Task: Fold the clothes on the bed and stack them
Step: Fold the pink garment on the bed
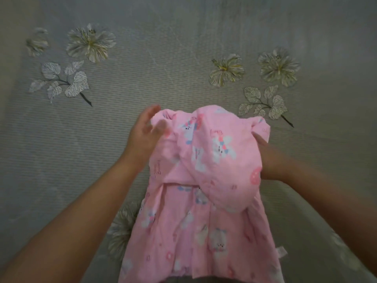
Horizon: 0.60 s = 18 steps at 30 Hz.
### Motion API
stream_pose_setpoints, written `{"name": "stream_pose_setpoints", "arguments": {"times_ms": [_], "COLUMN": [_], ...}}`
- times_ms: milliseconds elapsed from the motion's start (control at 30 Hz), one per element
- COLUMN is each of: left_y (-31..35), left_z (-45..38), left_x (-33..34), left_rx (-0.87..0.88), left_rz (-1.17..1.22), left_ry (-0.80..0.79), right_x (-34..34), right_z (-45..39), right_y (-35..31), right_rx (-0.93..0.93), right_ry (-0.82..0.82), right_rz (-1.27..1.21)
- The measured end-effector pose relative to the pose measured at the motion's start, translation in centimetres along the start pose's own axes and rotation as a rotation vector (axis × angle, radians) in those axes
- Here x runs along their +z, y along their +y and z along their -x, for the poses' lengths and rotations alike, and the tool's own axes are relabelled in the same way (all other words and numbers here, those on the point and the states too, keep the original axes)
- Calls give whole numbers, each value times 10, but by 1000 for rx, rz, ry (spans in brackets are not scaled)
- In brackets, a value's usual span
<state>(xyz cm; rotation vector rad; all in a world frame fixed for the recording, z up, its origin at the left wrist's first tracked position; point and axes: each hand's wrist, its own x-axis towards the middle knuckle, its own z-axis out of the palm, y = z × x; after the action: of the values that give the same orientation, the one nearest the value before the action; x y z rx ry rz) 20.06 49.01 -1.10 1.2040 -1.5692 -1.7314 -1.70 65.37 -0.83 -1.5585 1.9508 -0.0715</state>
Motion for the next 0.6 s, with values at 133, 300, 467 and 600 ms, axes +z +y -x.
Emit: {"name": "stream_pose_setpoints", "arguments": {"times_ms": [133,300,467,600], "left_y": [16,-27,-53,-53], "left_z": [34,51,67,70], "left_x": [42,58,47,49], "left_rx": [347,376,321,441], "left_rz": [-408,-1255,-1418,-1480], "left_ry": [-365,-656,-651,-579], "right_x": [-11,-19,-23,-9], "right_z": [17,14,-34,-92], "right_y": [-20,-13,8,-2], "right_rx": [-29,-147,77,201], "right_ry": [-281,-293,257,-188], "right_rz": [49,67,-163,47]}}
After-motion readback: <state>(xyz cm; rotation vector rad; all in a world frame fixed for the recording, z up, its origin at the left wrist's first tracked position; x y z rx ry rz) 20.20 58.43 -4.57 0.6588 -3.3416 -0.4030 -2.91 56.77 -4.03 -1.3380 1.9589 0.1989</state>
